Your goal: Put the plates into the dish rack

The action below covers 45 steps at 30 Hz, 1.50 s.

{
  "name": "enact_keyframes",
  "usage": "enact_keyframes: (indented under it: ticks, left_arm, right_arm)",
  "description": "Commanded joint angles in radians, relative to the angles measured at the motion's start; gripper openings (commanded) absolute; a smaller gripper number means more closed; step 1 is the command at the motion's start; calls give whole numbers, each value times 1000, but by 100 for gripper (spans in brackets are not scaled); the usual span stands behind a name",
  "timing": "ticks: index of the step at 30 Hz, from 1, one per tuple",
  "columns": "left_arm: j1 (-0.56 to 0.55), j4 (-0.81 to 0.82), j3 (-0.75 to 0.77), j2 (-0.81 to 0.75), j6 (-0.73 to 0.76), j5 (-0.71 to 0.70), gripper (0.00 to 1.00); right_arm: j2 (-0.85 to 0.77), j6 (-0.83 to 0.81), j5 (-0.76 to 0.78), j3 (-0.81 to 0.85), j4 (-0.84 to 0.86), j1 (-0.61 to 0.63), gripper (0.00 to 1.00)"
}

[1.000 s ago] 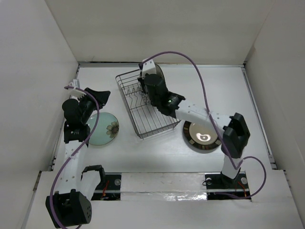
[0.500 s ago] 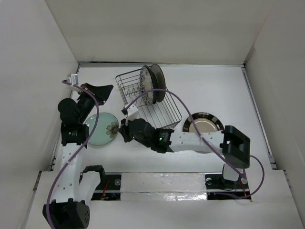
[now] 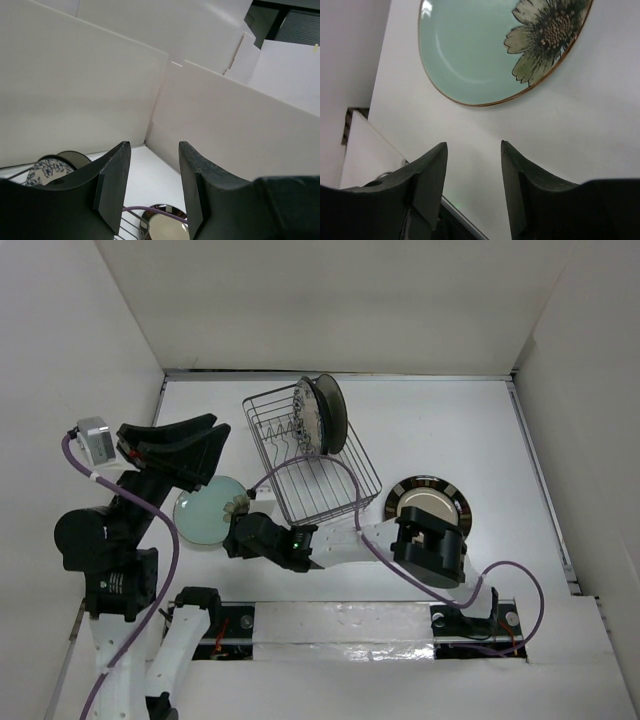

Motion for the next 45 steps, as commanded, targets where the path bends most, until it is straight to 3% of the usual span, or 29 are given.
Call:
enact_keyframes:
  ticks: [1,10,20,26,35,40,45]
  left_arm:
    - [-35,-76,-13,-12,38,-5,40]
    - [-156,-149,-89,-90,84,-58,40]
    - [-219,-162,-159,-115,119,-95,40]
    - [-239,-154,-184,-119,138,-109,39]
    - [-248,-175,-190,-119,154,-120,39]
    - [-248,-168,-194,-115,151,-120,38]
    - [-248,-198,-153,-113,176,-162,38]
  right_arm:
    - [64,232,71,93,-67,4,53]
    - [170,515,145,169,-191,-7,54]
    - [254,604,169,193,-127,-45,55]
    - [297,673,180,233,-168,-78,43]
    - [331,647,168,216,-150,-98,2]
    - [244,557,281,173,-113,-56,0]
    - [114,342,395,97,6,-4,0]
